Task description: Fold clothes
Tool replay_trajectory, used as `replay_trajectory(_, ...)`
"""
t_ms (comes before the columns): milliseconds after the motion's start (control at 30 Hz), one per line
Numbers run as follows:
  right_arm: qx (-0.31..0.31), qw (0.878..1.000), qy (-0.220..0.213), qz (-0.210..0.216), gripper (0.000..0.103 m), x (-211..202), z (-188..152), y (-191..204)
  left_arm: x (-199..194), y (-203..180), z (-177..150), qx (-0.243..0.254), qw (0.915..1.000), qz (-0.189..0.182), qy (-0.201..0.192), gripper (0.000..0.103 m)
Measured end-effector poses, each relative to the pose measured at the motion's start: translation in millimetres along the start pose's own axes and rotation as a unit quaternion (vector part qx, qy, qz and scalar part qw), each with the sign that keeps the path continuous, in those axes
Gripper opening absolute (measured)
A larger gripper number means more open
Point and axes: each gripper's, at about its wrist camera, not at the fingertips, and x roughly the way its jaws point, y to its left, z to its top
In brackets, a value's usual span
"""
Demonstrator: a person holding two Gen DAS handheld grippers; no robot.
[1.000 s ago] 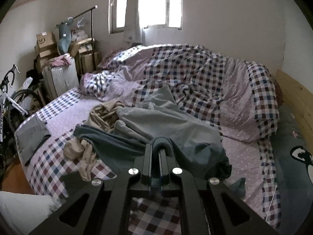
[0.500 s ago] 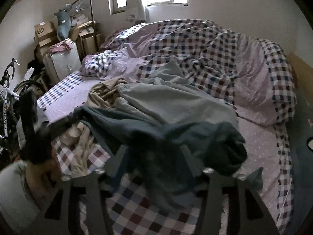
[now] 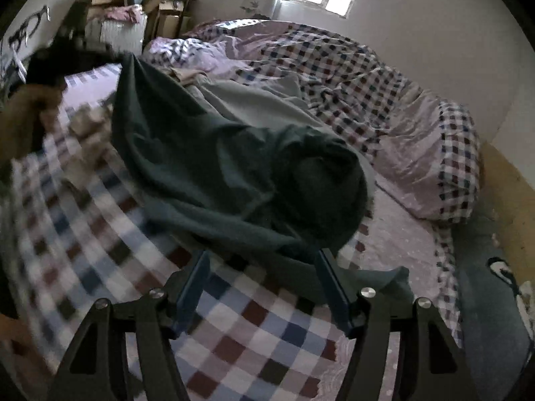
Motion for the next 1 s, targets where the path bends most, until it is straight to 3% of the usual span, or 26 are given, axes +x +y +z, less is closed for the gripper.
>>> replay_trajectory(133,-0.027,0.999,0.001,-0.03,0.067,21.3,-15.9,3.5,3.0,0.8,-1.5,0.007,1.0,0.007,0.0,0.002)
replay_trajectory(467,-0.043,0.998,-0.014,-0.04,0.053,65.0,-19.2,5.0,8.9,20.1,-0.7,-0.016,0.9994,0.026,-0.016,0.002)
replay_trajectory(700,-0.051,0.996,-0.043,-0.052,0.048,68.4,-18.1,16.0,2.3,54.2,4.5,-0.071,0.9952,0.051,-0.044,0.001)
replay_trajectory(867,-0.092,0.992,-0.044,-0.067,0.047,76.1,-16.0,32.1,2.2,80.4,6.4,-0.101,0.9913,0.072,-0.045,0.001)
replay_trajectory(1000,-0.145,0.984,-0.045,-0.098,0.047,86.2,-16.8,45.9,8.5,87.0,4.1,-0.097,0.9914,0.08,-0.037,0.001)
